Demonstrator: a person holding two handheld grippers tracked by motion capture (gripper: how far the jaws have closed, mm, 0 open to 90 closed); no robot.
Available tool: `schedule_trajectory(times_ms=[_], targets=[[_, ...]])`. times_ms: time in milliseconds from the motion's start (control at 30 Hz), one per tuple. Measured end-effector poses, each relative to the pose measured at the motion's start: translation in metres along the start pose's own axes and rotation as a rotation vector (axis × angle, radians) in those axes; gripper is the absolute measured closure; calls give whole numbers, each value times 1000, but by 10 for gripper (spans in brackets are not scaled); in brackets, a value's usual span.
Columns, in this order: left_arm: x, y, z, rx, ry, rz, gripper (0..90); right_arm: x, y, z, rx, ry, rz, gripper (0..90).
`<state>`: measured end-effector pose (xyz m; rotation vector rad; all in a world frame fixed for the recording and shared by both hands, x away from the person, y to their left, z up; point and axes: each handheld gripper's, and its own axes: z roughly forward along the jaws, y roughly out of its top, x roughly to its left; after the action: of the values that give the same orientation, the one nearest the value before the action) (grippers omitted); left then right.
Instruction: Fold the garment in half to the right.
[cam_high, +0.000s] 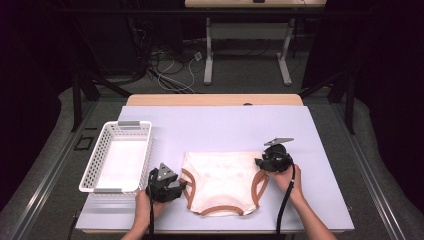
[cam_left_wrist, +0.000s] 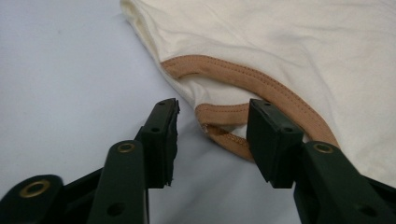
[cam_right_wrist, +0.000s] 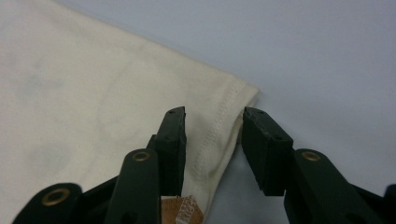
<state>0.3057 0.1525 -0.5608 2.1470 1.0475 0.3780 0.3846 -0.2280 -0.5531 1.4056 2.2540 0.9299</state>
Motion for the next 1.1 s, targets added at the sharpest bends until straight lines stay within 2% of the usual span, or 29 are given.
schedule_trajectory(times_ms=[67,133,200,400,567,767,900,1000,1100], targets=[[-1,0,1,-1,-1,17,561,-1,-1,0,0,0,-5,651],[-3,1,2,-6,0,21,587,0,-2,-1,-5,4,11,698],[-3,1,2,-5,3,14,625,-1,-3,0,-11,26,12,755],[-2,1,3,-8,-4,0,724,-4,-5,0,-16,80,50,854],[-3,4,5,-9,-19,10,859,0,-4,0,-18,60,28,871],[-3,5,6,-9,-33,19,870,1,-3,-2,-27,34,-8,873],[-4,7,8,-11,-35,31,870,0,-3,-4,-32,24,-13,873],[-5,7,9,-17,-25,29,870,-1,-3,-6,-38,17,-21,873],[-4,8,9,-17,-35,24,870,-3,-2,-8,-42,-4,-36,875]])
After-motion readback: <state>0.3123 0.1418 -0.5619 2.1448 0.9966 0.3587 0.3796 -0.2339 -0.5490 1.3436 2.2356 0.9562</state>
